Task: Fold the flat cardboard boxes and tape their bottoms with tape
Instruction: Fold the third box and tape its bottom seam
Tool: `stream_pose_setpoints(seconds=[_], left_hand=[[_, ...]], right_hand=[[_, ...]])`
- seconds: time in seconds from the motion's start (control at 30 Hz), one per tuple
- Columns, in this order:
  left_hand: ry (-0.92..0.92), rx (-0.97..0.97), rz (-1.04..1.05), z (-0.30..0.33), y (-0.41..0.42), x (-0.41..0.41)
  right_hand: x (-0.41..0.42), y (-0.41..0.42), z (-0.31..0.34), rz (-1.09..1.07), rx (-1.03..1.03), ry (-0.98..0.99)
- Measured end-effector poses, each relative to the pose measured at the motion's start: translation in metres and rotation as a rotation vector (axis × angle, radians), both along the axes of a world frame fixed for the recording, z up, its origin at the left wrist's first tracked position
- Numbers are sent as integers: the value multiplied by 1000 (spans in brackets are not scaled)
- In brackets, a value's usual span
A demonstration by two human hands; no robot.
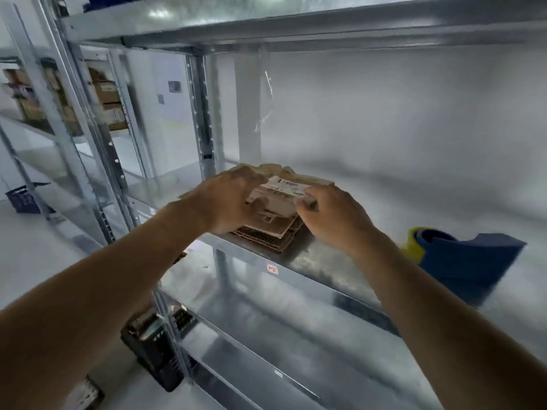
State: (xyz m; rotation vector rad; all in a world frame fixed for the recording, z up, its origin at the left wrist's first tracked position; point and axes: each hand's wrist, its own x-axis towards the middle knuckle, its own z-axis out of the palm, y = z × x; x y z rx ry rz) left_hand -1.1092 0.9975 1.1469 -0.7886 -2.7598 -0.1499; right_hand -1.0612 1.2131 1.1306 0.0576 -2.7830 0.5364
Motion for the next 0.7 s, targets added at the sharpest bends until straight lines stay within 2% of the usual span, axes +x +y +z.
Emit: stream_pose_setpoints(seconds=[0.33,0.47,0.7], left_hand=[[-73,-57,-195,-5,-30,-92],[-128,-10,-215,-8,-27,-129],[-254,-62,-190,-24,-11,-191]], right_hand=[[-59,-34,-8,-261,-46,-51],[-87,-27,-11,-315,-75,-68],[-133,-21,-18,-354,-137,-76]])
